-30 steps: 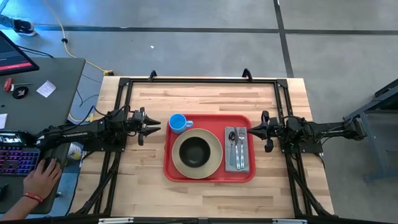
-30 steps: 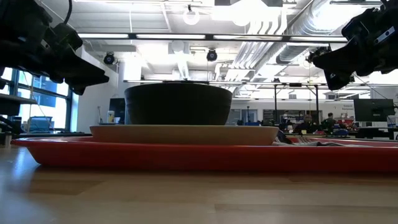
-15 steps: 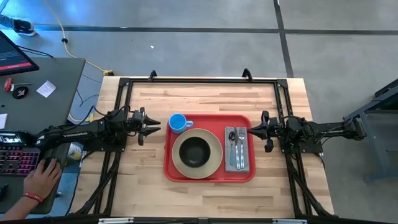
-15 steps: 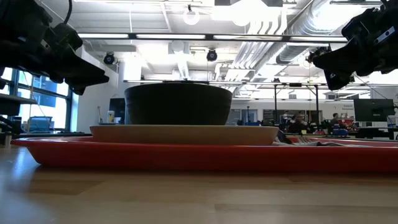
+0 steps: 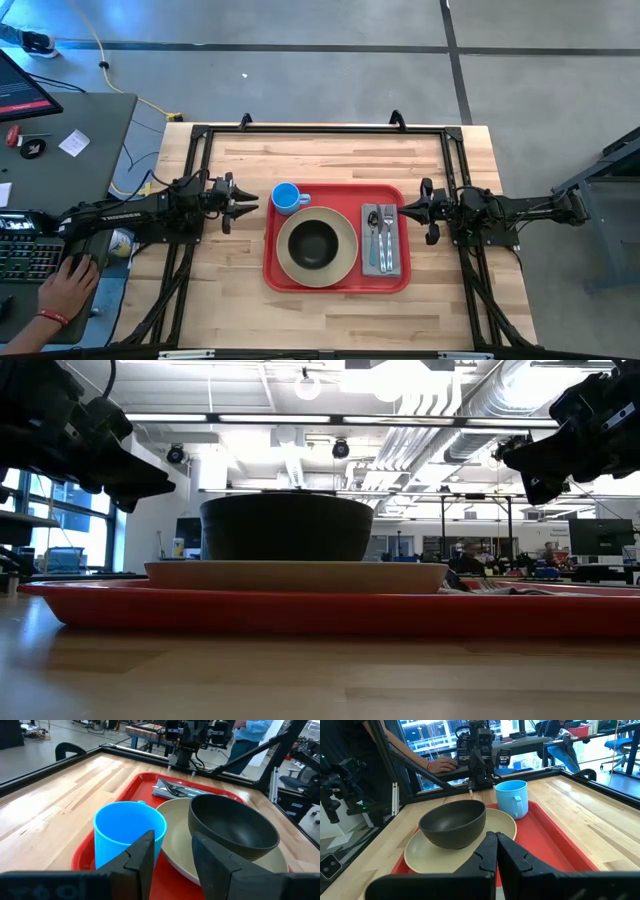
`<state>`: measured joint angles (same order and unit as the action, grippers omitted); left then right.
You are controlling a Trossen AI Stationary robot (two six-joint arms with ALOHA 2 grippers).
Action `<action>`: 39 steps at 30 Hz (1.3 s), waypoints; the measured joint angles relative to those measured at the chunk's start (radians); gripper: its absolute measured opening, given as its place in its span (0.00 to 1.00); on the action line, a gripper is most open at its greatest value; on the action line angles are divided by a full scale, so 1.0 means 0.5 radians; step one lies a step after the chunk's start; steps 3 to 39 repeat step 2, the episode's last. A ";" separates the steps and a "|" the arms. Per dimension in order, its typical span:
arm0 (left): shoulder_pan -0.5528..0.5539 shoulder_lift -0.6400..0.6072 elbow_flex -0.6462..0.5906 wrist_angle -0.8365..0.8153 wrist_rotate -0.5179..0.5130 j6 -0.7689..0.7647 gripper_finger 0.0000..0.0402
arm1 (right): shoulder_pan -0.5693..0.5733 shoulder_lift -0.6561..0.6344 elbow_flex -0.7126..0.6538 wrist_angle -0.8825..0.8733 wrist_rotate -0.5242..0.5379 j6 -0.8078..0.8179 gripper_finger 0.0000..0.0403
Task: Set up tray
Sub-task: Return to Home Position
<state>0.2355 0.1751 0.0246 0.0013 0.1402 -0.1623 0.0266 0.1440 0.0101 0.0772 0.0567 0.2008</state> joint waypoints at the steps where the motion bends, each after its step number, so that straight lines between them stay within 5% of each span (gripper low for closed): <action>1: -0.001 0.000 0.000 -0.001 0.000 0.000 0.41 | 0.000 0.000 0.000 0.000 0.001 0.000 0.00; 39: 0.000 0.000 0.000 0.000 0.000 0.000 0.41 | 0.001 0.000 0.000 0.000 0.000 0.000 0.00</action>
